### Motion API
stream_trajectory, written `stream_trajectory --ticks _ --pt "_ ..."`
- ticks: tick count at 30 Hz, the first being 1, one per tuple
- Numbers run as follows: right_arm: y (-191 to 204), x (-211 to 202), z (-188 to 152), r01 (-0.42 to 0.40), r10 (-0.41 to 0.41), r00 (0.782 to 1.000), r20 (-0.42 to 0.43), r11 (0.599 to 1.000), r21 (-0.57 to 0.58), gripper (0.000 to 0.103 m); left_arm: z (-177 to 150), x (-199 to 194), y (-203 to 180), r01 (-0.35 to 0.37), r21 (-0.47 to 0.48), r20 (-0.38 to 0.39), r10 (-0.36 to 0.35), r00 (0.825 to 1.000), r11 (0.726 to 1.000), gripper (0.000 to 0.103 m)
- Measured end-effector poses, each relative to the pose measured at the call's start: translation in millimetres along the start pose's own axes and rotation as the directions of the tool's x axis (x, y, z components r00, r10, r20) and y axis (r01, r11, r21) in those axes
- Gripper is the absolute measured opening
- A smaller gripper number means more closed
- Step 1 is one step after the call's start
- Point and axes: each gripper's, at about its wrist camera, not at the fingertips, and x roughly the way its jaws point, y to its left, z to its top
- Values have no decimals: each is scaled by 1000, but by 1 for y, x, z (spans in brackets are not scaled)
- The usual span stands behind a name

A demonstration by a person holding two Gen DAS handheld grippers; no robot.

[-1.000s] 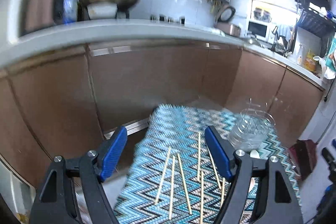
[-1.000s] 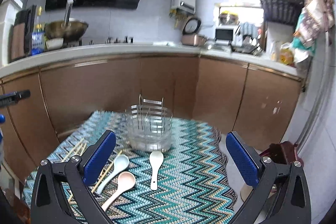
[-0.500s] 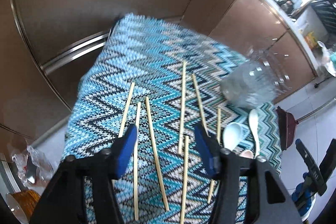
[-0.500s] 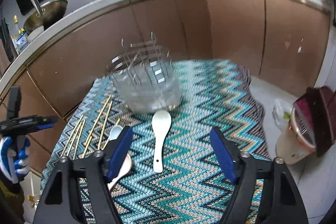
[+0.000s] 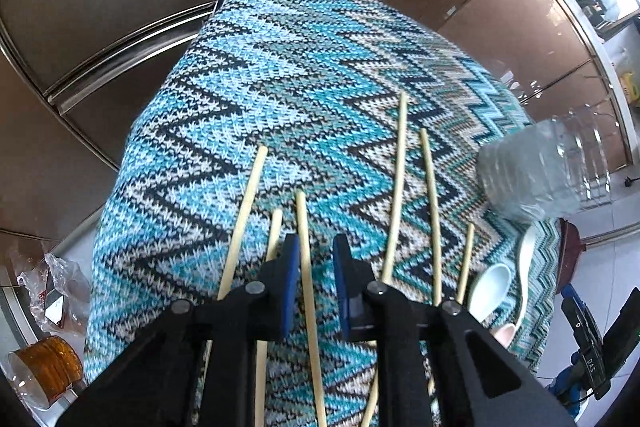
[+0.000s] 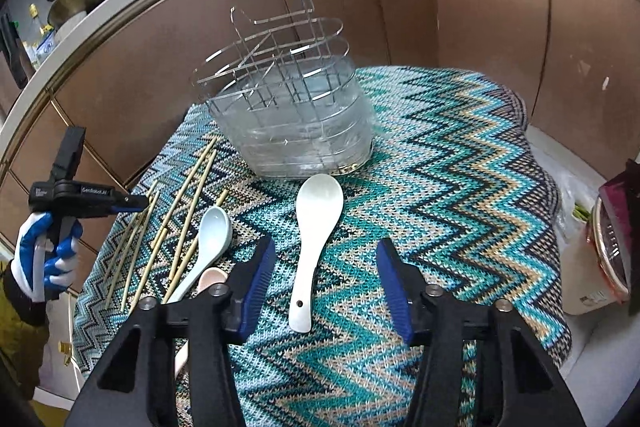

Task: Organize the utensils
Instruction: 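Grasp a chopstick with the left tool while the right tool grasps a white spoon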

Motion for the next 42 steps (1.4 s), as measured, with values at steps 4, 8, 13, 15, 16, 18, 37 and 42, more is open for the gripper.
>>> stream_trajectory --ticks 4,8,13,15,16,18,37,42 --pt "-6 19 9 -48 47 998 -46 999 -6 40 4 10 0 -10 -9 -30 10 1000 1000 13" --pt "-16 43 21 -104 104 989 -101 995 6 35 7 13 -3 -20 2 -36 21 999 1000 12" --pt "-22 69 36 -135 132 979 -158 991 -7 31 8 14 -6 -45 7 -47 45 998 999 11" --pt "-24 78 41 -142 138 975 -176 990 -10 31 9 15 -8 -56 11 -51 57 997 998 11" --pt "-26 83 43 -143 139 973 -185 990 -11 31 9 15 -9 -64 14 -54 65 996 998 11" --pt "-30 91 49 -164 159 966 -202 986 -8 31 11 17 -11 -78 13 -57 79 995 997 11" --pt "-16 39 45 -151 135 984 -120 978 -142 5 -8 -6 -41 -117 75 54 113 992 990 4" --pt "2 -13 37 -75 72 997 -25 979 -188 5 -15 -52 -45 -62 91 164 46 985 994 4"
